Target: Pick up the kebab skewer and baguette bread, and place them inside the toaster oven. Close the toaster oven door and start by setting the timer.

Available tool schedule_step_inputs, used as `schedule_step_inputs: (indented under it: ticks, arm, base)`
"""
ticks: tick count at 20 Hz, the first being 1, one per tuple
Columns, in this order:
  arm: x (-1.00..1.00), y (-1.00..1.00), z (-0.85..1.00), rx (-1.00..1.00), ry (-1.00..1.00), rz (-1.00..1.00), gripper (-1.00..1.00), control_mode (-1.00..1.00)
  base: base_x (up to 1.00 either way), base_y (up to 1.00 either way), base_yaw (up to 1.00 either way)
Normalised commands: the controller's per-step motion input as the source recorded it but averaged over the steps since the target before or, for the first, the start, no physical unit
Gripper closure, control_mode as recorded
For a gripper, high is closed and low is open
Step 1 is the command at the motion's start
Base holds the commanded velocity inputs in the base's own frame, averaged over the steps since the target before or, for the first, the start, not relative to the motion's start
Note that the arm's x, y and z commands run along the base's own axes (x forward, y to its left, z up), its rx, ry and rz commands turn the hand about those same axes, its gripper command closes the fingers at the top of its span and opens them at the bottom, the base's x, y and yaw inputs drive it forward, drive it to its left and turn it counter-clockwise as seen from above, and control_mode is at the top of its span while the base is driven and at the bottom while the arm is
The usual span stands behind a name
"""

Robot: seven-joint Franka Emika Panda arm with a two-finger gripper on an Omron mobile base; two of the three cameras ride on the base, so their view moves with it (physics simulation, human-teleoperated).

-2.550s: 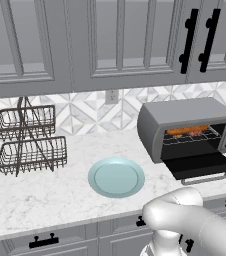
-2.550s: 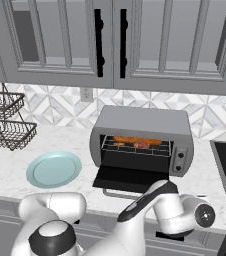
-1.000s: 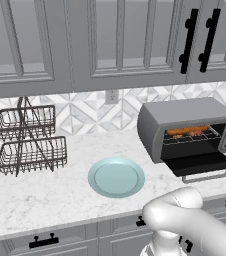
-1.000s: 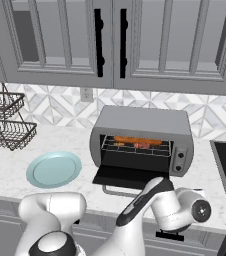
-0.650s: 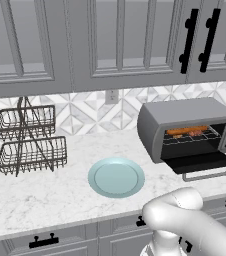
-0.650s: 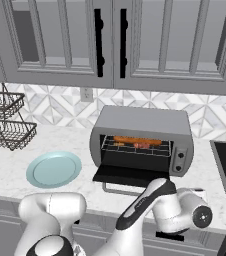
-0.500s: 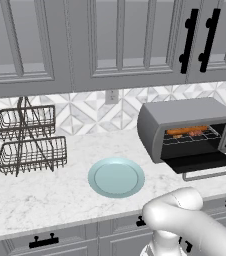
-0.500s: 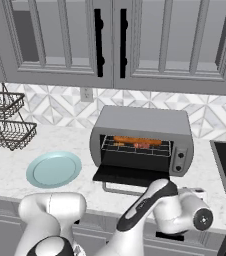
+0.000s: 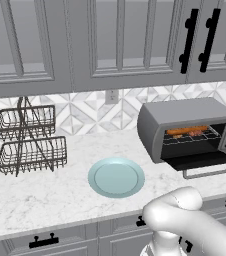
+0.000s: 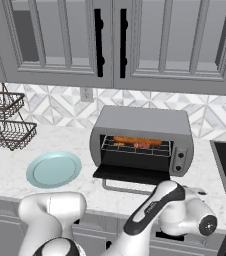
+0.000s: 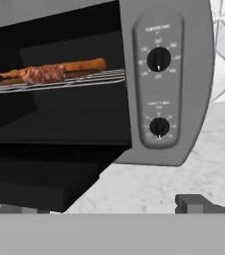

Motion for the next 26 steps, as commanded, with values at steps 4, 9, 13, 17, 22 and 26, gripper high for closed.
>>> schedule_step_inputs:
  ticks: [4,9,13,17,22,26]
  arm:
    - [0.14,0.0,0.21,0.21,-0.03,0.0,-1.0,-1.0]
    - [0.18,0.0,0.2,0.25,-0.01,0.01,-1.0,-1.0]
    - [0.14,0.0,0.11,0.29,0.0,0.0,-1.0,-1.0]
    - [0.12,0.02,0.07,0.29,0.0,0.0,-1.0,-1.0]
    - [0.06,0.09,0.11,0.29,0.0,0.0,-1.0,-1.0]
    - [0.07,0.18,0.14,0.27,0.0,0.0,-1.0,-1.0]
  base:
    - [0.0,0.0,0.0]
    - [0.0,0.0,0.0]
    - [0.0,0.0,0.0]
    - [0.0,0.0,0.0]
    - [0.0,0.0,0.0]
    - [0.0,0.0,0.0]
